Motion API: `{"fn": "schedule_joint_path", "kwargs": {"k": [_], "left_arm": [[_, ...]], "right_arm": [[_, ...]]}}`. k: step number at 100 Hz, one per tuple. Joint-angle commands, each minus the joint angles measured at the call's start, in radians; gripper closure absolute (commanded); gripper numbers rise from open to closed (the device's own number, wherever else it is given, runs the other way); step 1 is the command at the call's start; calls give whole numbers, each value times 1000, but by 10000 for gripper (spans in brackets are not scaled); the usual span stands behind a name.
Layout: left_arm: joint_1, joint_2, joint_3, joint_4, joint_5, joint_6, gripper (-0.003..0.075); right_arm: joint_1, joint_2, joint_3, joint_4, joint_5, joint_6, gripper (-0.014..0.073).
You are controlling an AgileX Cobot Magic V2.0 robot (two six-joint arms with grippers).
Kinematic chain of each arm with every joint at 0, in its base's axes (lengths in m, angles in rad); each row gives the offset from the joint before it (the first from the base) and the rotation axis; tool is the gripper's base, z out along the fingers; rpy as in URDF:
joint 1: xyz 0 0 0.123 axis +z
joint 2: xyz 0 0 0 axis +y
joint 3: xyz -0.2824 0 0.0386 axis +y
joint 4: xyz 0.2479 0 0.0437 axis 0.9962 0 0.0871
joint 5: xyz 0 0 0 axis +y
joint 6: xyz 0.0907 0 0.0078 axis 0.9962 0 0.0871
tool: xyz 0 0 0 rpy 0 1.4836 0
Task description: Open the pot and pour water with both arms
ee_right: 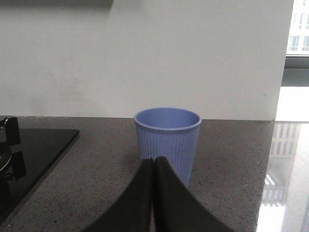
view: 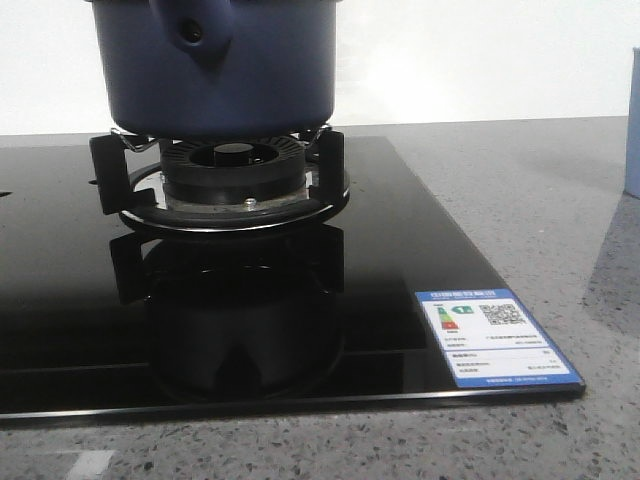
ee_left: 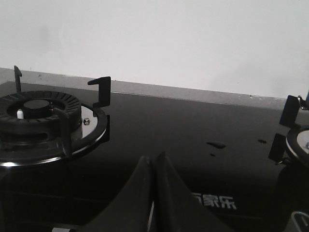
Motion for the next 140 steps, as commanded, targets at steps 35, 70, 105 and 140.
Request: {"fn": "schedule_joint_path", "kwargs": {"k": [35, 70, 105, 140], "left_arm": [[-47, -30, 55, 62, -198, -30, 741], [-47, -30, 55, 62, -203, -30, 741], [-47, -30, 55, 62, -203, -30, 741], [-47, -30, 55, 62, -203, -30, 741]], "right_arm": [[1, 10, -27, -6, -24, -1, 636], [1, 10, -27, -6, -24, -1, 636], [1, 10, -27, -6, -24, -1, 636], [3, 10, -27, 163, 40, -52, 636]]}}
